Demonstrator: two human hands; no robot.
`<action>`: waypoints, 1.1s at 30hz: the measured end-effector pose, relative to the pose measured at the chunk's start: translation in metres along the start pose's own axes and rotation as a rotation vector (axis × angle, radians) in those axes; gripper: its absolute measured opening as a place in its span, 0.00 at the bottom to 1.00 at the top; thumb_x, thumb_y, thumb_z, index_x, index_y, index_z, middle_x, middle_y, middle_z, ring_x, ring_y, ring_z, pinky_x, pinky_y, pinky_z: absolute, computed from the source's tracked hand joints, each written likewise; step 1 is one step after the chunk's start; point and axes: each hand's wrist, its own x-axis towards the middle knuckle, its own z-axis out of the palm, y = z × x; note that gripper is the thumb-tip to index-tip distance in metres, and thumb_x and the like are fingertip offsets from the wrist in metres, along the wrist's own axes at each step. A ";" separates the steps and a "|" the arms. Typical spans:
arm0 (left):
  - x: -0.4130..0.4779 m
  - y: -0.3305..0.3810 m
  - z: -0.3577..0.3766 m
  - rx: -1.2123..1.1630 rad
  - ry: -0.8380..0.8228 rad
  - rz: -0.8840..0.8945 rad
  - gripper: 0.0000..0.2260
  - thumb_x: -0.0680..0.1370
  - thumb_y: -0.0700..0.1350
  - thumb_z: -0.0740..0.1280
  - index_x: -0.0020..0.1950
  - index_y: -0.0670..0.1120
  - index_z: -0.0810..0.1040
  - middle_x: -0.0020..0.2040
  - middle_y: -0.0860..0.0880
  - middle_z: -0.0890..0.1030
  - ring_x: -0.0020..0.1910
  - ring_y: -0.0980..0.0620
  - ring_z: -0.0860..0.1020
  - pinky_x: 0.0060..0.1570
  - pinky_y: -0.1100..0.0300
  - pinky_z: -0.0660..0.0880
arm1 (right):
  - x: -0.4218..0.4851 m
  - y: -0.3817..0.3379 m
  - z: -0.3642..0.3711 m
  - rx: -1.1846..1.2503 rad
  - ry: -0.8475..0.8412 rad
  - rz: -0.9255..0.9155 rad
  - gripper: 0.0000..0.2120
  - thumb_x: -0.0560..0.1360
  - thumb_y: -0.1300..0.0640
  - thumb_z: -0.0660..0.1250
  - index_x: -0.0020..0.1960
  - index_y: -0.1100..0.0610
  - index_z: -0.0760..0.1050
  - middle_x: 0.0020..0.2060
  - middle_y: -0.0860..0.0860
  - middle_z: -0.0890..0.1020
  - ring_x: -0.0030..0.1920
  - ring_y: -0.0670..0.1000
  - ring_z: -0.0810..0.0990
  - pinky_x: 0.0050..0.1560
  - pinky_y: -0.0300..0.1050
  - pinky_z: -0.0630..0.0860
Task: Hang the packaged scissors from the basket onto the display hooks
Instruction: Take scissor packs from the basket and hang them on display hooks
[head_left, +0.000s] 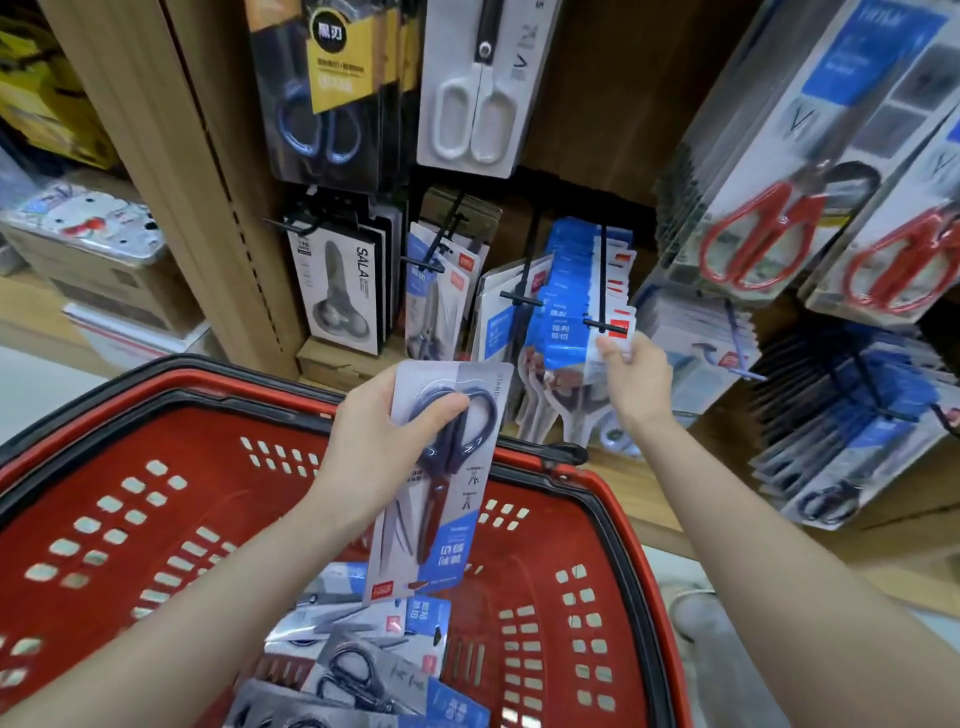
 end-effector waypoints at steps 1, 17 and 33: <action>0.001 0.000 0.000 -0.004 -0.003 -0.001 0.08 0.73 0.42 0.71 0.42 0.56 0.77 0.38 0.60 0.81 0.38 0.68 0.78 0.38 0.76 0.71 | -0.001 0.000 0.001 -0.005 0.009 -0.019 0.06 0.80 0.55 0.60 0.50 0.57 0.73 0.38 0.48 0.77 0.44 0.50 0.74 0.45 0.42 0.68; 0.002 -0.003 0.002 -0.104 -0.032 -0.047 0.08 0.73 0.42 0.72 0.44 0.56 0.78 0.39 0.61 0.83 0.40 0.64 0.80 0.37 0.72 0.74 | -0.013 0.010 0.010 0.124 -0.006 -0.158 0.07 0.81 0.56 0.59 0.50 0.58 0.74 0.38 0.45 0.77 0.37 0.40 0.71 0.39 0.34 0.69; 0.003 0.001 0.001 -0.096 -0.052 -0.010 0.09 0.74 0.41 0.71 0.45 0.56 0.78 0.38 0.64 0.83 0.40 0.65 0.80 0.37 0.70 0.76 | 0.026 0.009 0.022 0.168 0.148 0.108 0.07 0.76 0.56 0.68 0.47 0.60 0.77 0.38 0.52 0.79 0.39 0.49 0.74 0.42 0.42 0.70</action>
